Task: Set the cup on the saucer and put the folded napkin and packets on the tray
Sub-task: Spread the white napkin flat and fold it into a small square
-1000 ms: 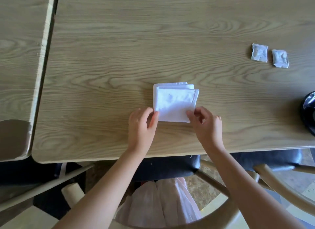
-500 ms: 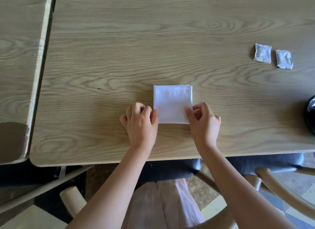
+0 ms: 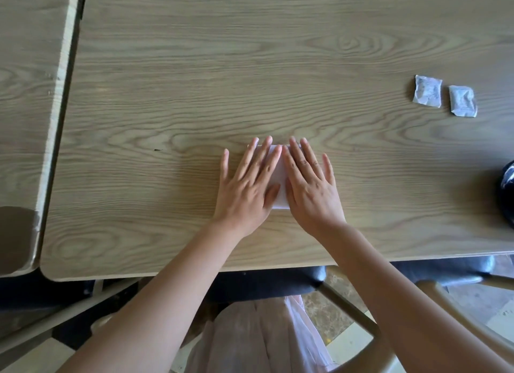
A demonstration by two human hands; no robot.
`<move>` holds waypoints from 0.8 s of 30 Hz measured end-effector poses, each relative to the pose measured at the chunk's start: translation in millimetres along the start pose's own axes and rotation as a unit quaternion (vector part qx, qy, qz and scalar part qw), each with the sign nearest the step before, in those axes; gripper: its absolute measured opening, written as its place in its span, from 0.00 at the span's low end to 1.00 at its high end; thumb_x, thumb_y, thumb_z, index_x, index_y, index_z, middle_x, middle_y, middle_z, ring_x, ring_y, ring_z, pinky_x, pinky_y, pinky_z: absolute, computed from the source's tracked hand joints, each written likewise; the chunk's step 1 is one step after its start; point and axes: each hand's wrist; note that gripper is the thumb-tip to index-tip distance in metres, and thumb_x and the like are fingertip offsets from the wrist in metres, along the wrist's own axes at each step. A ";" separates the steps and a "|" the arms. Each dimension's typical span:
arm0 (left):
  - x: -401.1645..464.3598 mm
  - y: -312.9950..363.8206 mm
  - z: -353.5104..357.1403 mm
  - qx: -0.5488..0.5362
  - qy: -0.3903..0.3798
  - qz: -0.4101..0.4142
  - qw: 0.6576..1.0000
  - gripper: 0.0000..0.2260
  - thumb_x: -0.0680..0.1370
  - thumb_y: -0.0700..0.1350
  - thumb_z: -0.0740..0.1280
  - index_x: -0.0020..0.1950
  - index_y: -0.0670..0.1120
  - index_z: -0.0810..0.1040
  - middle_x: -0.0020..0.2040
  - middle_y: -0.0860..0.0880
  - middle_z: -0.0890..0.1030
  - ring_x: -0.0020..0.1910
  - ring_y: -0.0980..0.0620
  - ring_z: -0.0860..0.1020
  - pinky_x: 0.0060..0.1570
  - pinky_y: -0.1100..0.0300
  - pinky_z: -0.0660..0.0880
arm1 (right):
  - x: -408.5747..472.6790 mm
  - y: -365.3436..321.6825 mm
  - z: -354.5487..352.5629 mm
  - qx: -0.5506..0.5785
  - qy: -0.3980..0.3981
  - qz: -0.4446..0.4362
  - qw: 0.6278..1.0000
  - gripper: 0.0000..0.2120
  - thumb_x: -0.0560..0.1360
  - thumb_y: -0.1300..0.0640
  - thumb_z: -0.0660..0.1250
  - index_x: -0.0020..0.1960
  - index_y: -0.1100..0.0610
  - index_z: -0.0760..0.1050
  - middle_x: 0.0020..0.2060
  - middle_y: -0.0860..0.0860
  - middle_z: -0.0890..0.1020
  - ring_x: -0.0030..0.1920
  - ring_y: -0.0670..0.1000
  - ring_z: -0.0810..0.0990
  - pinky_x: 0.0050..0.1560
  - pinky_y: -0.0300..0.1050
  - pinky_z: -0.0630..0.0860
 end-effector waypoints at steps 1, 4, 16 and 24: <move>0.5 -0.2 0.6 -0.003 -0.007 0.000 1.000 0.25 0.79 0.53 0.51 0.75 0.48 0.55 0.76 0.47 0.59 0.75 0.48 0.55 0.69 0.36 0.50 | 0.5 2.0 2.1 0.006 -0.015 -0.001 1.000 0.25 0.79 0.57 0.53 0.74 0.57 0.53 0.75 0.53 0.56 0.74 0.50 0.46 0.73 0.60 0.49; 1.5 -1.3 3.8 -0.003 -0.019 0.000 1.000 0.25 0.79 0.53 0.52 0.75 0.49 0.55 0.76 0.49 0.58 0.75 0.49 0.54 0.69 0.36 0.51 | 0.5 6.6 7.9 -0.006 -0.024 -0.002 1.000 0.26 0.78 0.50 0.47 0.75 0.56 0.52 0.75 0.53 0.55 0.74 0.50 0.45 0.73 0.58 0.46; -3.6 -9.9 -8.3 -0.006 -0.078 -0.013 0.997 0.24 0.79 0.51 0.48 0.75 0.46 0.55 0.76 0.50 0.57 0.74 0.51 0.54 0.70 0.38 0.50 | -1.6 9.6 8.2 -0.046 -0.032 -0.004 0.998 0.28 0.77 0.48 0.47 0.74 0.58 0.53 0.75 0.53 0.57 0.74 0.52 0.50 0.72 0.58 0.50; -3.0 33.7 -28.4 -0.285 0.035 -0.241 0.927 0.25 0.75 0.33 0.62 0.72 0.37 0.60 0.71 0.38 0.66 0.71 0.42 0.63 0.70 0.56 0.56 | -2.4 8.7 5.9 -0.037 -0.049 -0.003 0.998 0.29 0.77 0.48 0.45 0.74 0.59 0.52 0.75 0.53 0.56 0.74 0.52 0.46 0.72 0.58 0.49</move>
Point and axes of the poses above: each hand's wrist, its own x-axis towards the middle knuckle, its own z-axis out of the palm, y = z × x
